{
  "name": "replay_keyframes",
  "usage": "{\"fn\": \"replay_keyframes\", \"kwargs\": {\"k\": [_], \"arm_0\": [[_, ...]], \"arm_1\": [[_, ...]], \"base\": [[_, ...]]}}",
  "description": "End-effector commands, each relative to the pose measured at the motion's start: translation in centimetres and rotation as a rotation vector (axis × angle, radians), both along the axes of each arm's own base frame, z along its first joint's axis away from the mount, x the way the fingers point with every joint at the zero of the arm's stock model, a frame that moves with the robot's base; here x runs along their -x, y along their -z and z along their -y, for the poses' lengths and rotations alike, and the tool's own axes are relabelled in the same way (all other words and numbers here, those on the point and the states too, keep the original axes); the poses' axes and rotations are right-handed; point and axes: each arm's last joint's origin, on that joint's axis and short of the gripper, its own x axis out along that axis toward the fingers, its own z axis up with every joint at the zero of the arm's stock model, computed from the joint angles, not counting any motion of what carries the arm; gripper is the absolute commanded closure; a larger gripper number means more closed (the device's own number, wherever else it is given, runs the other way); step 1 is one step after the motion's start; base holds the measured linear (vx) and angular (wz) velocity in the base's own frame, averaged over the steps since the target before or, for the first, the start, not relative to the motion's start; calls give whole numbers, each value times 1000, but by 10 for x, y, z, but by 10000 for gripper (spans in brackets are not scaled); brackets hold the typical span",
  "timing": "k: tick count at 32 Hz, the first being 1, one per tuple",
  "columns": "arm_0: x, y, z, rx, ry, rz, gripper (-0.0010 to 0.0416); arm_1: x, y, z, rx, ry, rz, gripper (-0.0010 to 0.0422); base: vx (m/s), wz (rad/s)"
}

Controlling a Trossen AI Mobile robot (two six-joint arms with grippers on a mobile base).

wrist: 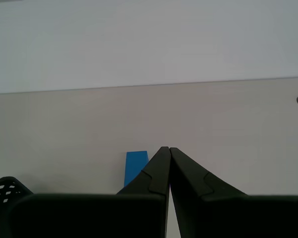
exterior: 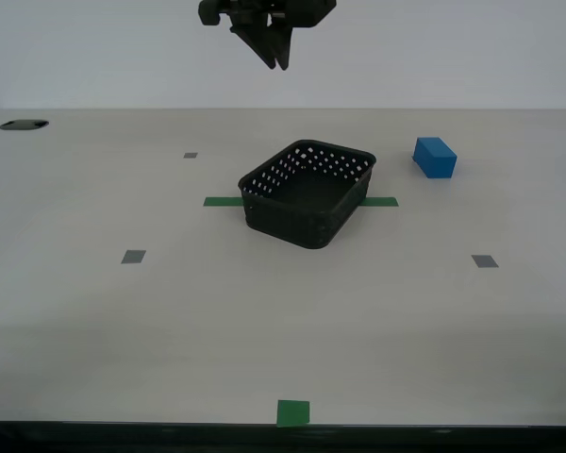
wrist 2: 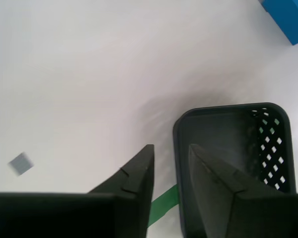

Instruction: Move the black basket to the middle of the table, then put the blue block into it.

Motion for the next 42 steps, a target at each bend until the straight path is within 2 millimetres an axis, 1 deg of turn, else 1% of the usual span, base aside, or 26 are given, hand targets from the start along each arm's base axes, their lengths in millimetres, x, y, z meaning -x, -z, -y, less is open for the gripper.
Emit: {"fn": "replay_keyframes", "kwargs": {"k": [1, 2, 3, 5, 8, 10, 11, 14, 17, 18, 20, 22, 23, 24, 25, 26, 28, 30, 32, 34, 35, 39, 42], "arm_0": [[-1, -9, -1, -2, -27, -5, 404], [-1, -12, -2, -9, -49, -5, 403], [-2, -16, -3, -15, -64, -7, 403], [-4, -19, -3, -23, -82, -14, 403], [-8, -22, -4, -7, -94, -43, 399], [-16, -19, -4, -6, -103, -115, 378], [-27, -13, -5, -10, -107, -168, 351], [-42, -6, -5, -10, -106, -208, 312], [-62, 1, -6, -12, -109, -249, 261], [-65, 1, -7, -12, -110, -256, 251], [-82, 8, -8, -14, -115, -303, 205], [-91, 13, -10, -16, -122, -334, 178], [-101, 18, -14, -20, -136, -373, 148], [-109, 23, -17, -21, -147, -400, 127], [-114, 27, -18, -22, -148, -414, 119], [-133, 41, -23, -21, -157, -468, 90], [-145, 51, -29, -20, -168, -499, 81], [-164, 68, -33, -13, -170, -544, 83], [-171, 77, -34, -14, -171, -566, 89], [-180, 92, -35, -12, -171, -608, 94], [-183, 100, -37, -12, -174, -621, 94], [-186, 110, -41, -9, -182, -627, 82], [-187, 112, -42, -8, -183, -626, 74]], "arm_1": [[-4, -9, -7, -6, 0, 27, 382], [-5, -12, -10, -8, 2, 31, 405], [-7, -13, -13, -9, -2, 33, 414], [-9, -15, -18, -11, -10, 34, 405], [-13, -15, -27, -13, -26, 36, 411], [-17, -17, -36, -15, -44, 38, 411], [-21, -18, -45, -20, -59, 42, 411], [-27, -18, -60, -58, -93, 51, 412], [-33, -17, -82, -101, -129, 33, 412], [-34, -17, -86, -105, -135, 30, 412], [-40, -17, -104, -112, -160, 30, 413], [-43, -17, -113, -115, -174, 31, 413], [-46, -17, -122, -116, -192, 28, 413], [-47, -17, -129, -118, -201, 28, 412], [-48, -17, -131, -119, -205, 28, 412], [-50, -17, -138, -122, -214, 27, 412], [-51, -17, -142, -127, -209, 28, 412], [-51, -16, -144, -134, -198, 26, 412], [-51, -15, -144, -137, -193, 25, 412], [-52, -15, -145, -136, -195, 26, 412], [-52, -15, -147, -137, -196, 26, 412], [-53, -15, -150, -136, -203, 31, 412], [-54, -15, -151, -135, -206, 33, 412]], "base": [[0, 0], [0, 0], [0, 0], [0, 0], [0, 0], [0, 0], [0, 0], [0, 0], [0, 0], [0, 0], [0, 0], [0, 0], [0, 0], [0, 0], [0, 0], [0, 0], [0, 0], [7, 3], [-6, -10], [0, 0], [0, 0], [0, 0], [0, 0]]}}
